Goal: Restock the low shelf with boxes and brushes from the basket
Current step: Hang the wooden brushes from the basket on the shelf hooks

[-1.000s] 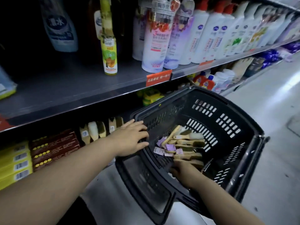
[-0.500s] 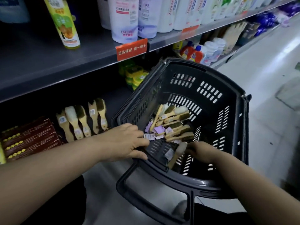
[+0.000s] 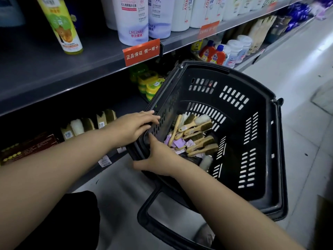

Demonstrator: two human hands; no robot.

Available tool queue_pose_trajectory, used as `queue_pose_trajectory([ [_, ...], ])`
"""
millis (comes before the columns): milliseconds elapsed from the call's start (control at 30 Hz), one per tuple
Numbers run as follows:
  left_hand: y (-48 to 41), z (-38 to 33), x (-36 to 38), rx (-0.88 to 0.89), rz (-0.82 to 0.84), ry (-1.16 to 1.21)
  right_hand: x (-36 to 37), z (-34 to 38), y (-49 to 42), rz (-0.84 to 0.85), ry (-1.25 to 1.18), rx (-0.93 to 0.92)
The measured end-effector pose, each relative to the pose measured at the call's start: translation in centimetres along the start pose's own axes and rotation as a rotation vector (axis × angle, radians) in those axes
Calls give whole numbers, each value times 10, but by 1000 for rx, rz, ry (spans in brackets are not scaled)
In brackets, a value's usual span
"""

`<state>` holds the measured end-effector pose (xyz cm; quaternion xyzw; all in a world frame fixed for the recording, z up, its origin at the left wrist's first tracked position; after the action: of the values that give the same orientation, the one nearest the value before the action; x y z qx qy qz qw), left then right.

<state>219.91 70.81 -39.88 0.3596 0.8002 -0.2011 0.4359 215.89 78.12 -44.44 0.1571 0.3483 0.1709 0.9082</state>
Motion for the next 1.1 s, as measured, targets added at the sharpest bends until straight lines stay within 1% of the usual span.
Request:
queue_pose_trajectory([
  [167, 4, -22, 11, 83, 64, -86, -12, -18, 26, 51, -4, -8],
  [267, -1, -49, 23, 161, 94, -127, -32, -46, 52, 119, 63, 26],
  [433, -23, -97, 44, 281, 143, -170, -74, -104, 106, 301, 73, 170],
  [533, -46, -98, 54, 228, 160, -285, -100, -134, 136, 429, 145, 267],
  [600, -61, -90, 55, 161, 151, -356, -115, -151, 150, 468, 156, 352],
  [667, -69, -82, 57, 113, 154, -376, -124, -160, 152, 466, 170, 427],
  [700, -71, -79, 59, 104, 166, -372, -125, -161, 147, 436, 156, 452],
  [733, -72, -77, 62, 103, 182, -363, -125, -158, 136, 371, 121, 458],
  [767, -71, -77, 65, 104, 203, -347, -125, -153, 122, 266, 87, 440],
  [833, -67, -78, 71, 111, 246, -321, -126, -137, 92, 28, 43, 327],
  [867, -64, -82, 72, 127, 247, -322, -125, -129, 81, -57, 3, 260],
  [900, -61, -87, 70, 153, 230, -330, -123, -122, 73, -100, -49, 211],
  [933, -58, -93, 68, 183, 205, -334, -119, -120, 70, -95, -107, 192],
  [1000, -52, -103, 60, 218, 171, -304, -111, -125, 73, 9, -198, 208],
  [1100, -50, -110, 53, 203, 222, -181, -103, -140, 86, 184, -216, 208],
])
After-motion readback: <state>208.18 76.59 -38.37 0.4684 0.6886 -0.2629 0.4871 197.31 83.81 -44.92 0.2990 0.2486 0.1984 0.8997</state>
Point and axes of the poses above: each hand's wrist, its own y-axis away from the middle knuckle, its own x-axis out of the palm, z = x × y, the point moved 9 cm from there along -y, towards the middle knuckle, and after that the axes turned 4 degrees about -x, right-handed, at the moved point
